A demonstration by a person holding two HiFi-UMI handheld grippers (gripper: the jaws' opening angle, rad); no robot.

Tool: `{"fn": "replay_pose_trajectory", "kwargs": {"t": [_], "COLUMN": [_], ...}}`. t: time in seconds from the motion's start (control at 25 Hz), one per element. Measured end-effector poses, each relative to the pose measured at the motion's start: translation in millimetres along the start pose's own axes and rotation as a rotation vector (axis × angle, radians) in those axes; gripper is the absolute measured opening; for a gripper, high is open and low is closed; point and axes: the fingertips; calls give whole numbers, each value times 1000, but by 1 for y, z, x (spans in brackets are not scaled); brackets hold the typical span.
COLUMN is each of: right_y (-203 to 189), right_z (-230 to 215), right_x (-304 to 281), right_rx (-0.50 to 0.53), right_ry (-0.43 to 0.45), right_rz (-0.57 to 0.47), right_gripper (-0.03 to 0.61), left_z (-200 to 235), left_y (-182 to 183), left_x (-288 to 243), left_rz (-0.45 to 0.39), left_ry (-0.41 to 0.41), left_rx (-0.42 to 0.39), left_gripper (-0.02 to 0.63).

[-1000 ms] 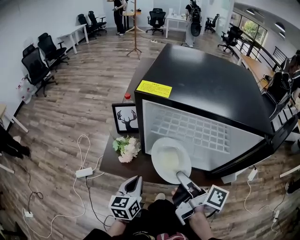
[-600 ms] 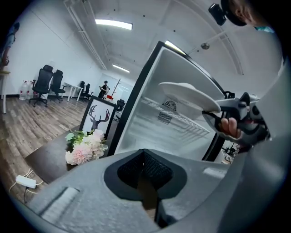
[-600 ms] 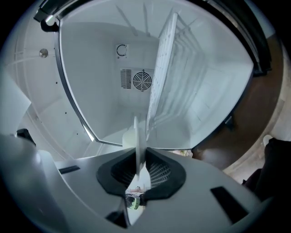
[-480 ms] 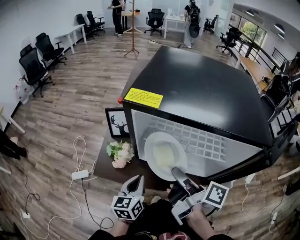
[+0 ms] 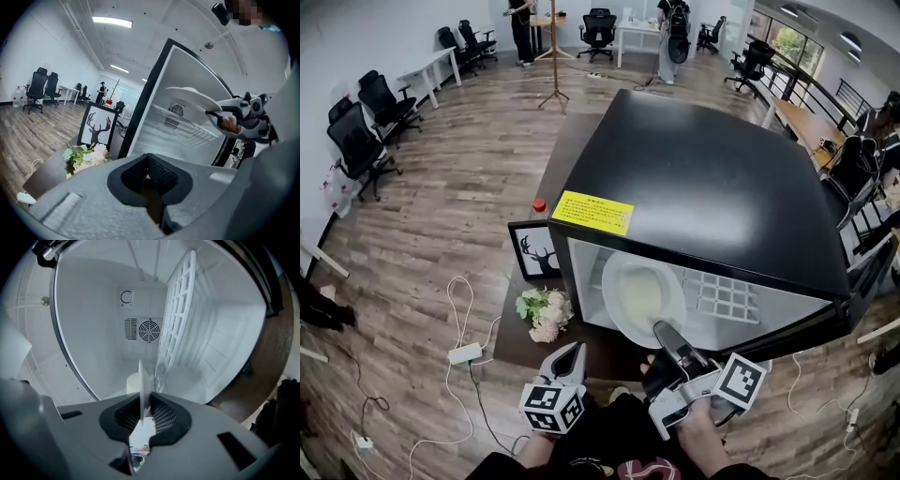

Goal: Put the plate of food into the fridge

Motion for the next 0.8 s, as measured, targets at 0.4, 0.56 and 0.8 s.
{"fn": "replay_pose_trajectory", "kwargs": {"t": [0.4,0.56,0.8], "right_y": [19,25,26], "right_z": [-7,-7,-11], "right_x": [-17,-23,-35], "right_rx": [-13,-10,-36], "right_ry": [-43,-63,-80], "right_rz": [-69,-83,-83], "right_gripper": [51,51,52], "left_z": [9,12,17], "left_y": [8,10,15], "left_x": [-6,-11,-15], "left_rz": [28,31,35], "left_ry": [-27,-40,-51], "left_rx": [-21,-20,-18], "left_gripper": [8,8,8]}}
Point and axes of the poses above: the fingertips, and each gripper's own axes: x backward along the fingers, z to its left, y out of its top, and after that the axes turned 15 degrees about z, right-handed
